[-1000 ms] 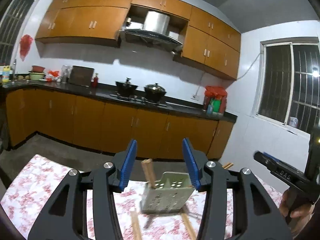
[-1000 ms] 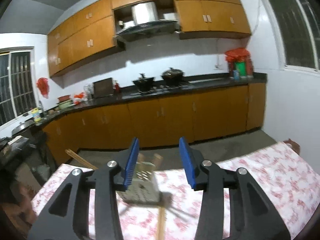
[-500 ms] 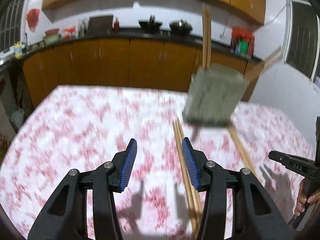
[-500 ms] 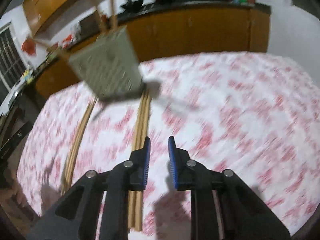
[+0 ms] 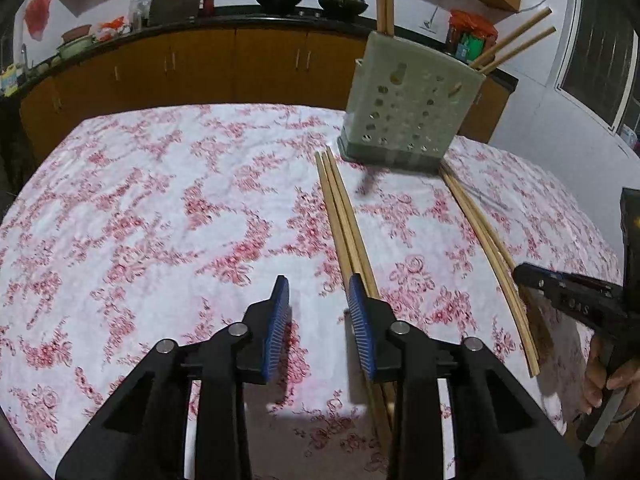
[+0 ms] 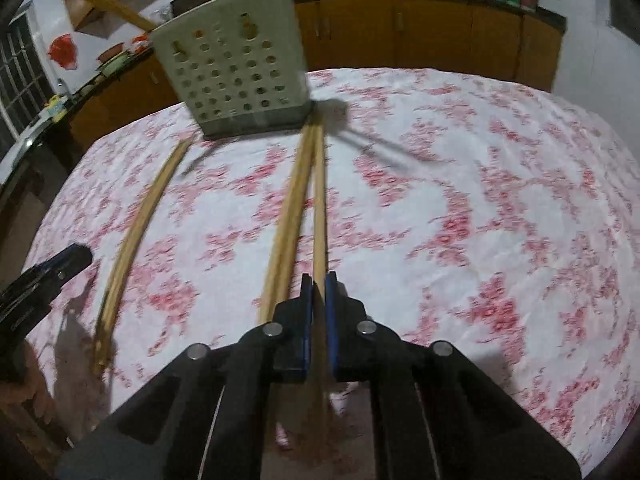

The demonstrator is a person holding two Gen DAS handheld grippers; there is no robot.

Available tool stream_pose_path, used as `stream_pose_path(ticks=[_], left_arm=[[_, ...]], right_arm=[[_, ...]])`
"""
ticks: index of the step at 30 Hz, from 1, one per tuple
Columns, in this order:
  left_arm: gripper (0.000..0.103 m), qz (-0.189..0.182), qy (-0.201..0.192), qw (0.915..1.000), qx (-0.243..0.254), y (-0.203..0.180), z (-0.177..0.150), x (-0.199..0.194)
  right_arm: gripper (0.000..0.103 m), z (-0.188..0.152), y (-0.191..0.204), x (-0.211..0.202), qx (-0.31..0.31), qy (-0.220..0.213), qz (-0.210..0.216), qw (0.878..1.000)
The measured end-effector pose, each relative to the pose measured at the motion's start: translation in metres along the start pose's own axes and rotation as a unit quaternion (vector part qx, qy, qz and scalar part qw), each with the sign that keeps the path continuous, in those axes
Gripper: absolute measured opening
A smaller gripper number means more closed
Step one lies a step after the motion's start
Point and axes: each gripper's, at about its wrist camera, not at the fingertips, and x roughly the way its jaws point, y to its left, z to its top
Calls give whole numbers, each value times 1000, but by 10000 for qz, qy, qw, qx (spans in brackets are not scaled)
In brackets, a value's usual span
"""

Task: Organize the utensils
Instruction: 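Grasp a further chopstick with the left gripper while the right gripper grasps one, then lift the held chopsticks toward the green holder with both grippers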

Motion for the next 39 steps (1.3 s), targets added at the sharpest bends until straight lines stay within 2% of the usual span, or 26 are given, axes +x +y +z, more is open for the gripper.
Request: stream_pose_path(ticks=[3, 11, 21, 23, 25, 29, 33, 39], left_arm=[[27, -95, 56, 9999, 21, -2, -2, 1], [22, -197, 264, 9993, 200, -13, -8, 8], [20, 82, 395, 9984, 386, -21, -9, 20], [11, 167, 399, 9983, 394, -20, -6, 22], [8, 191, 410, 9983, 370, -16, -3, 25], [8, 353, 406, 9981, 305, -3, 6, 30], [8, 538, 385, 9976, 179, 13, 13, 33], [8, 542, 331, 9980, -69, 27, 17, 33]], right_arm=[[8, 3, -11, 0, 215, -22, -61, 9997], [8, 2, -15, -1, 198, -47, -100, 9997], [10, 0, -13, -2, 126, -68, -207, 9997], [13, -1, -9, -1, 59, -71, -172, 9998], [12, -1, -4, 0, -47, -80, -152, 9998], [9, 1, -2, 3, -161, -114, -216, 9996], [8, 9, -12, 7, -66, -208, -456, 9987], [9, 17, -28, 12, 87, -325, -692, 9970]])
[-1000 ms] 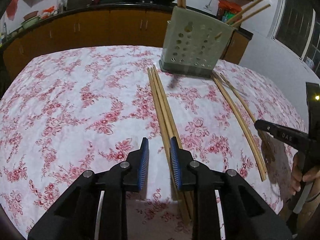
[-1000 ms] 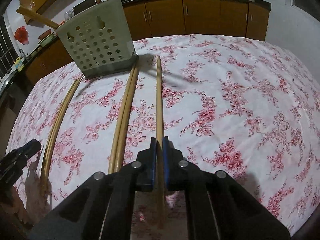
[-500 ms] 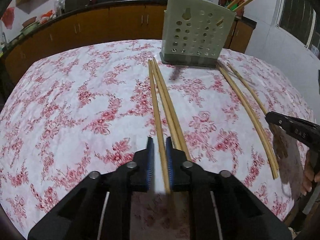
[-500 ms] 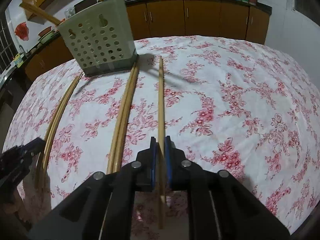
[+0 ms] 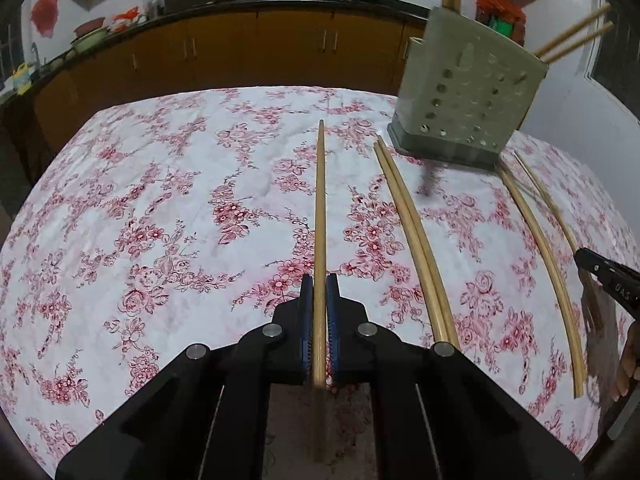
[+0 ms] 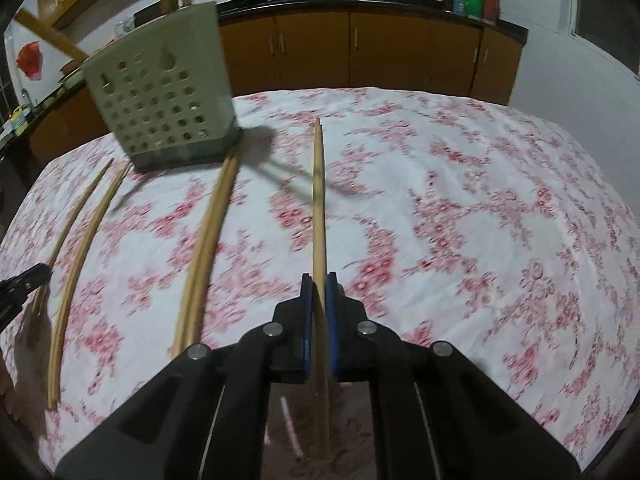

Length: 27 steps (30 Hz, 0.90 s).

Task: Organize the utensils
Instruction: 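Lift the held chopsticks toward the green holder with both grippers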

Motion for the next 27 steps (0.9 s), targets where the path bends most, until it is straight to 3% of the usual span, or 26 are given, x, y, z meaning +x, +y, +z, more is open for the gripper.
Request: stream_pose_path(ticks=[27], left_arm=[[9, -109, 12, 9999, -121, 4, 0, -2]], right_arm=[[10, -2, 0, 0, -60, -98, 1, 9999]])
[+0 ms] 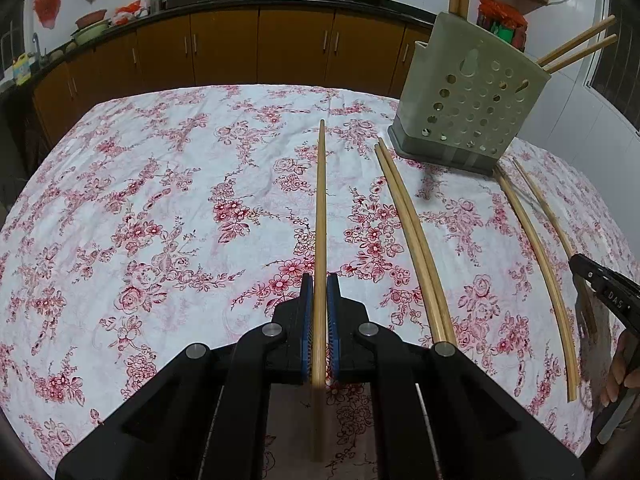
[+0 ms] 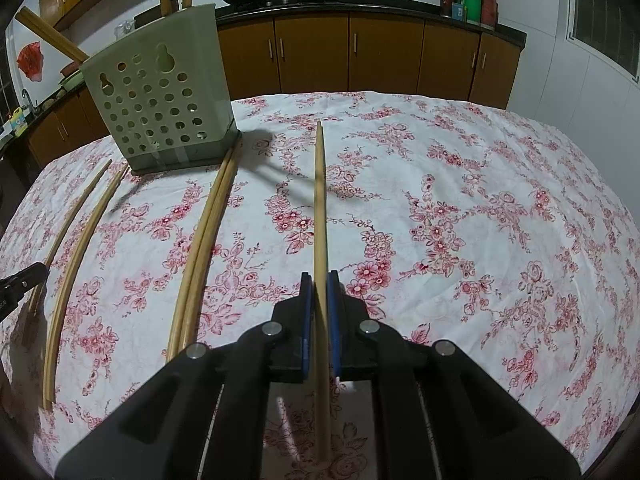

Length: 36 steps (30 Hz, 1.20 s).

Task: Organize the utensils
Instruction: 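Lift the held chopsticks toward the green holder with both grippers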

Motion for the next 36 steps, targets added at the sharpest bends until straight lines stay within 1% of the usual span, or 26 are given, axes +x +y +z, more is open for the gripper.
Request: stream_pose_path(ticks=[36], left_arm=[[9, -41, 2, 10000, -43, 1, 0, 0]], right_arm=[[10, 0, 0, 0, -2, 8, 2, 10000]])
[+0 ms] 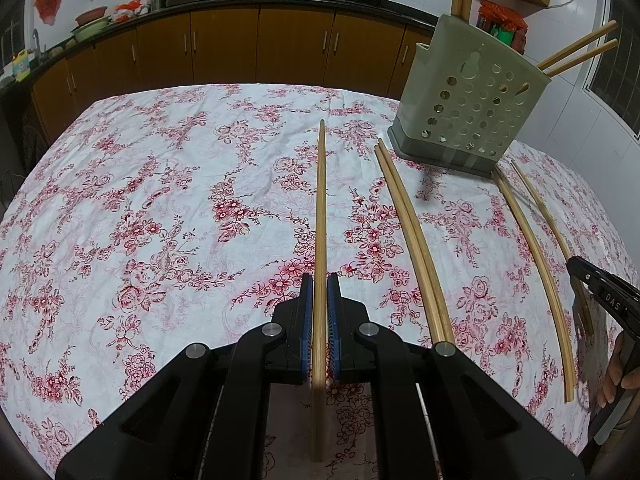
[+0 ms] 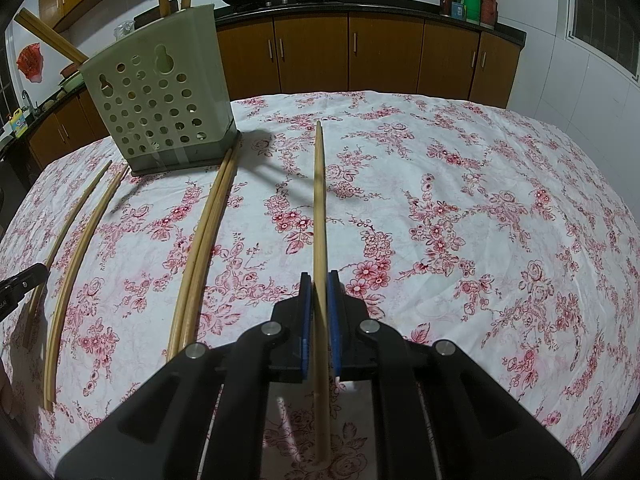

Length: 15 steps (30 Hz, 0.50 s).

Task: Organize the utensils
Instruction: 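Lift the held chopsticks toward the green holder with both grippers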

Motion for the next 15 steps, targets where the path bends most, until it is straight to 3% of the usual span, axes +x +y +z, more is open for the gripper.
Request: stream_pose_path(ticks=[12, 15], left_arm=[[9, 9, -2, 10000, 10, -1, 0, -1], [9, 141, 17, 9996, 263, -8, -6, -5]], right_arm=[[10, 0, -1, 0, 32, 1, 41, 10000], [10, -3, -2, -3, 24, 4, 41, 10000]])
